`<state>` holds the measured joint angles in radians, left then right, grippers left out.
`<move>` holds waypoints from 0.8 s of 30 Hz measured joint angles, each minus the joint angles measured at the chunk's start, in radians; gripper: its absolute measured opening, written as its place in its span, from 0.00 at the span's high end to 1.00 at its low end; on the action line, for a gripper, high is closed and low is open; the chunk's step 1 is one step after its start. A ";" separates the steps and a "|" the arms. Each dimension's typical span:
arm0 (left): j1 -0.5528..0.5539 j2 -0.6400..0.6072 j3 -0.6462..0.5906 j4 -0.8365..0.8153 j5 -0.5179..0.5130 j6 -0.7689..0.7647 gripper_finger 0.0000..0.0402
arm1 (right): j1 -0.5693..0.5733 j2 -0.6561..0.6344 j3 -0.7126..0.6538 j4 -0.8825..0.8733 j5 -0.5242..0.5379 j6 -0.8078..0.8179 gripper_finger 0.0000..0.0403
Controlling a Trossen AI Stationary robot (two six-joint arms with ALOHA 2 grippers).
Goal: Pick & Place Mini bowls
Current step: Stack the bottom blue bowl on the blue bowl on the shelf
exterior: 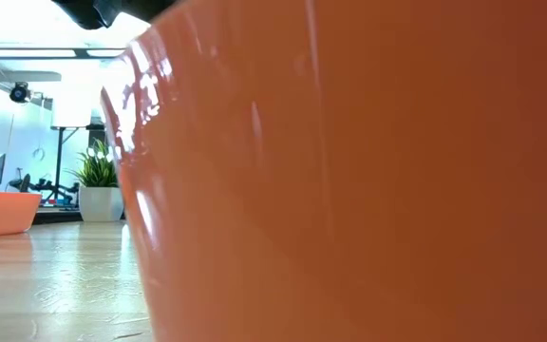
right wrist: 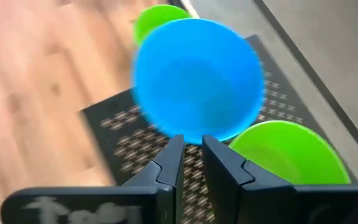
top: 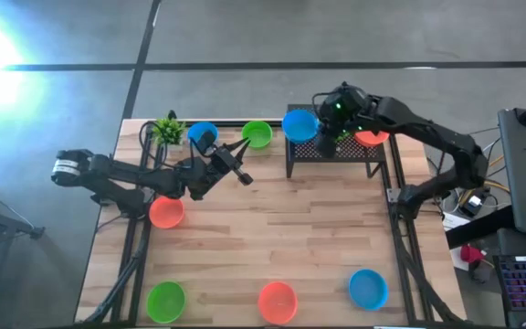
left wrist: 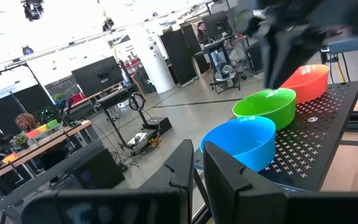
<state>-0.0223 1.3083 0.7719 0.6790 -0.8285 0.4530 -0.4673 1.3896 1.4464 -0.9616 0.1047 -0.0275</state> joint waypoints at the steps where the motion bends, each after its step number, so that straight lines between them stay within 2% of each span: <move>1: 0.000 0.000 0.000 -0.001 0.000 0.000 0.92 | 0.023 -0.012 -0.001 -0.013 0.000 0.005 0.88; 7: -0.003 -0.002 0.000 -0.033 0.000 0.019 0.92 | 0.197 -0.079 -0.017 -0.067 0.026 0.080 0.92; 14: -0.034 -0.002 0.000 -0.036 0.000 0.045 0.92 | 0.457 -0.139 -0.064 -0.093 0.054 0.241 0.97; 24: -0.091 -0.003 0.000 -0.036 0.000 0.133 0.92 | 0.775 -0.113 -0.168 -0.166 0.081 0.559 0.98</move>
<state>-0.1130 1.3048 0.7719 0.6426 -0.8284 0.5859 0.3074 1.2771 1.2787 -1.1278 0.1862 0.5313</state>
